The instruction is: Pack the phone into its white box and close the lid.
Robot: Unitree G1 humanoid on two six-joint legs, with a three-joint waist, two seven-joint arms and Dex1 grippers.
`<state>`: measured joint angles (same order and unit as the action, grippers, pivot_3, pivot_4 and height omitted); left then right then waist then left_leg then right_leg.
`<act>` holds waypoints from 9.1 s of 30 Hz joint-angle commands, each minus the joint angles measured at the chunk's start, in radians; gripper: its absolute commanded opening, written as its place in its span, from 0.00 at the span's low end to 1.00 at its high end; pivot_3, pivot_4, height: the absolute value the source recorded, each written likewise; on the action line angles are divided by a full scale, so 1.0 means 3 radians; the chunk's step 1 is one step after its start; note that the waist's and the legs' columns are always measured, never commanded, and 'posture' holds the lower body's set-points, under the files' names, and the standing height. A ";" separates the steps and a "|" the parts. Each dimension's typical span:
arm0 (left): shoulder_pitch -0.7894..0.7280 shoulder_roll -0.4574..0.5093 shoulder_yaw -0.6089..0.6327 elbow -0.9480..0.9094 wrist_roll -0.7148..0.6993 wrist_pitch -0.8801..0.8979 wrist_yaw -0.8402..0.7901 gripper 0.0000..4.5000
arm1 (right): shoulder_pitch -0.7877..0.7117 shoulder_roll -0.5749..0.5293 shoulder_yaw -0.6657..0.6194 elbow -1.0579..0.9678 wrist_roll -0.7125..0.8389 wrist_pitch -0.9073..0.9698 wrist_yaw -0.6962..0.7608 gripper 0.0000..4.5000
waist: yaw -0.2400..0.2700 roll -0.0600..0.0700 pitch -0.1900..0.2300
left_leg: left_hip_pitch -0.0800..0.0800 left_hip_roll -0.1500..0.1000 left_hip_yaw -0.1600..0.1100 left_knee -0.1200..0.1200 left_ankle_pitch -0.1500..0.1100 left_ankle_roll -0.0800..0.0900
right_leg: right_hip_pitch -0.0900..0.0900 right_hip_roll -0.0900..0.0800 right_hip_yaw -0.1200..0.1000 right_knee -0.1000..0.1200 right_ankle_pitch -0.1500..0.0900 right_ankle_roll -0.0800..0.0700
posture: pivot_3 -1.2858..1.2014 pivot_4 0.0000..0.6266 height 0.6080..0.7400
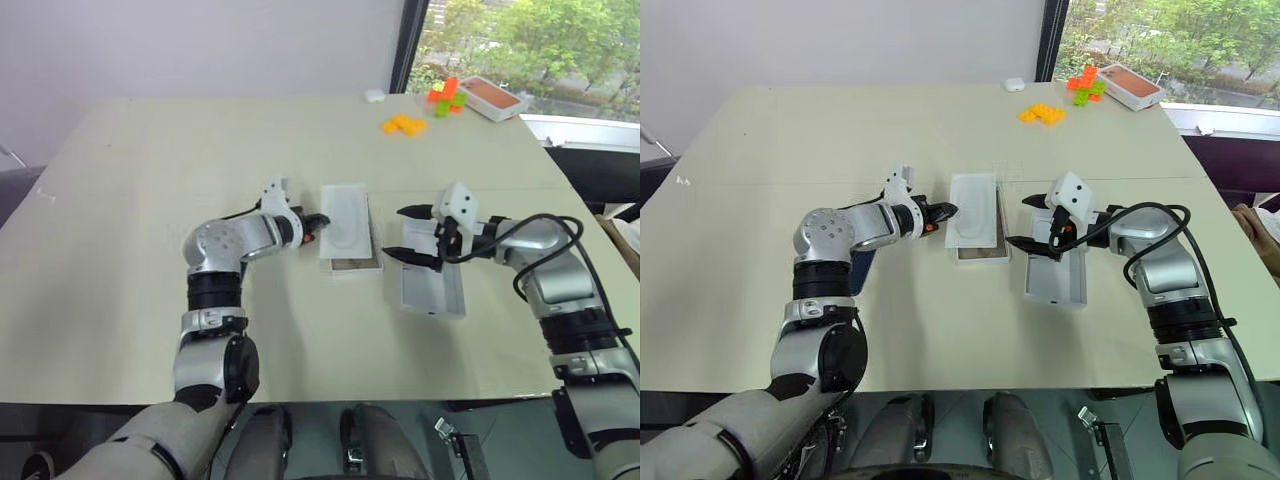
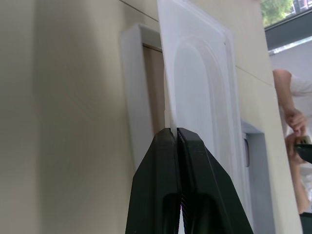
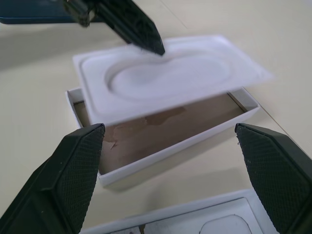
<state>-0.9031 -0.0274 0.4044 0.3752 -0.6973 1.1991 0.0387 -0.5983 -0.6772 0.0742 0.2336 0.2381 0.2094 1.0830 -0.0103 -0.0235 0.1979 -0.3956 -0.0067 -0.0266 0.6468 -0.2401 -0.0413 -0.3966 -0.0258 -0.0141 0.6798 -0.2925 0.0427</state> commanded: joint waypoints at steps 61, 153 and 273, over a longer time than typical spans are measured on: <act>0.1332 0.2065 -0.0738 -0.1771 0.0565 -0.2010 -0.2505 0.90 | -0.0659 0.0690 0.0572 0.0667 -0.0891 -0.0323 -0.0658 0.01 | 0.0004 0.0004 0.0003 | -0.0042 0.0002 0.0005 0.0009 -0.0010 0.0021 | -0.0042 -0.0002 0.0007 0.0001 0.0002 -0.0004 | 0.52 0.24 1.00; 0.1521 0.2519 0.0130 -0.0708 -0.0065 -0.0447 -0.2207 0.90 | -0.0558 0.1602 0.0896 -0.0122 -0.0905 0.0204 -0.1047 0.03 | -0.0026 0.0002 0.0001 | -0.0039 0.0005 0.0003 0.0006 -0.0013 0.0026 | -0.0050 -0.0001 0.0006 0.0011 0.0003 -0.0006 | 0.52 0.24 1.00; 0.1005 0.1312 0.0513 -0.0648 -0.1525 0.1384 -0.0840 0.90 | -0.0715 0.1966 0.1533 0.0727 -0.1962 -0.0013 -0.0826 0.03 | -0.0025 -0.0004 -0.0015 | 0.0013 -0.0004 -0.0003 -0.0002 -0.0011 0.0018 | 0.0003 -0.0011 0.0006 0.0002 0.0003 -0.0008 | 0.52 0.24 1.00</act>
<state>-0.5656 0.3616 0.5482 0.2007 -1.0930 1.6067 -0.2199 -0.8317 -0.1017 0.5035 0.4633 -0.3587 0.2103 0.8178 -0.0179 -0.0246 0.1933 -0.3926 -0.0079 -0.0273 0.6460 -0.2434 -0.0361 -0.3967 -0.0289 -0.0121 0.6804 -0.2915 0.0405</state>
